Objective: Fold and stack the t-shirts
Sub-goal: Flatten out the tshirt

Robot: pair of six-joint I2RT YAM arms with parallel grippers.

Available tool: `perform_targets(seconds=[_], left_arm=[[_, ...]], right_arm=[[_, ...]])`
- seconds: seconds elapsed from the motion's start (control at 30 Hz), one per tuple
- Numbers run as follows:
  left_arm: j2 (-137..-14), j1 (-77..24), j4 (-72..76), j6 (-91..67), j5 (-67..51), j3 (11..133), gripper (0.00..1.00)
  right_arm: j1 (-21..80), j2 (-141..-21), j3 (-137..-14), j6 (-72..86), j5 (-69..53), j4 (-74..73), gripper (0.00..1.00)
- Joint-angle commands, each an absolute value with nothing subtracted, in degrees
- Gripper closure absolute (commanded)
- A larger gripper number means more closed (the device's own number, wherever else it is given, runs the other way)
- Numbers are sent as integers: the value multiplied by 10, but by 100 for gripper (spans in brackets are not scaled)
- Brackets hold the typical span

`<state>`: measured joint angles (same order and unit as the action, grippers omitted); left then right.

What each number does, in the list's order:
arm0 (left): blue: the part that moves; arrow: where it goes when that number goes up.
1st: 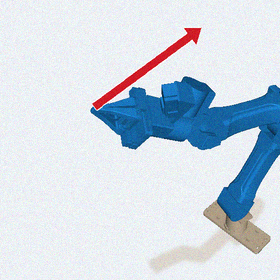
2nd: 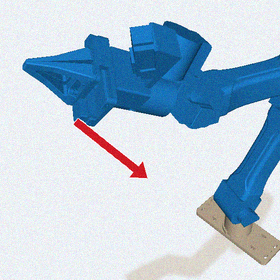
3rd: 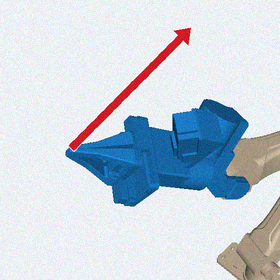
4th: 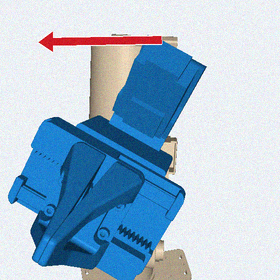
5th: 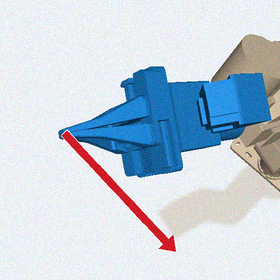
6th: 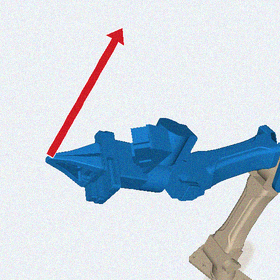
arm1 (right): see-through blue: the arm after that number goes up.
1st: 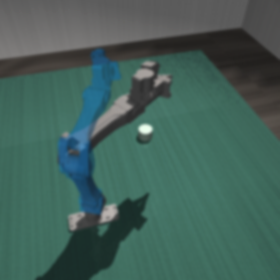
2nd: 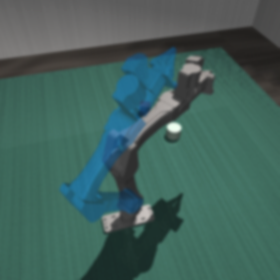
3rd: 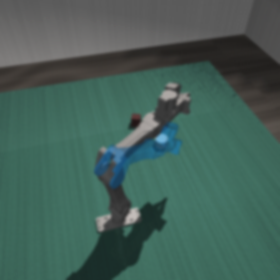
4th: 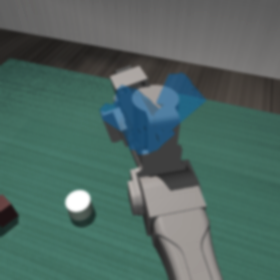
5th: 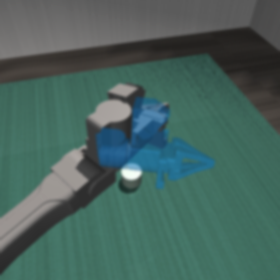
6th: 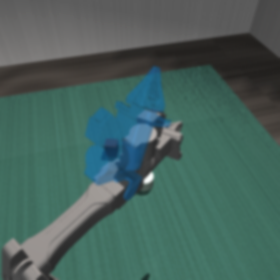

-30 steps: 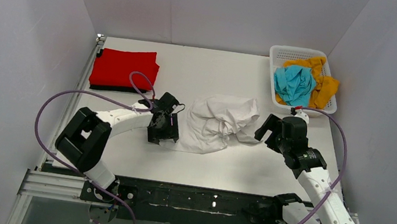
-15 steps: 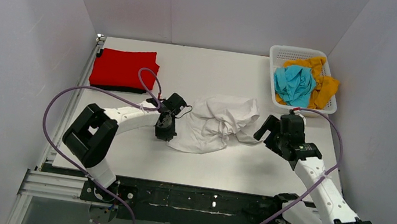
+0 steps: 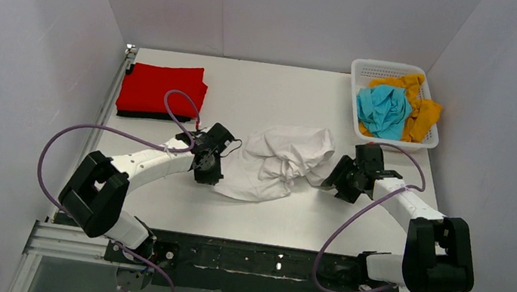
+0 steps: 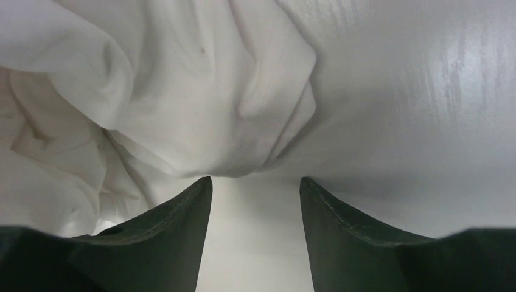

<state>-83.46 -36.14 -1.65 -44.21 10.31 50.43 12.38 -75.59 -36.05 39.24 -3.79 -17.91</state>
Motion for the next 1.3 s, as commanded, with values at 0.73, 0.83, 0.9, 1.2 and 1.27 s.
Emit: perform_targets(seconds=[0.73, 0.83, 0.9, 1.2, 1.27], left_arm=[[-608, -356, -186, -336, 242, 673, 100], [-569, -353, -193, -293, 310, 726, 100], [-547, -352, -182, -257, 347, 753, 100], [-474, -350, -145, -125, 408, 838, 100], [-458, -350, -135, -99, 404, 859, 100]], right_arm=[[123, -540, -553, 294, 77, -301, 99], [122, -505, -628, 273, 109, -337, 99], [122, -488, -674, 258, 125, -352, 99], [122, -429, -828, 200, 149, -357, 99], [122, -415, -846, 181, 138, -343, 99]])
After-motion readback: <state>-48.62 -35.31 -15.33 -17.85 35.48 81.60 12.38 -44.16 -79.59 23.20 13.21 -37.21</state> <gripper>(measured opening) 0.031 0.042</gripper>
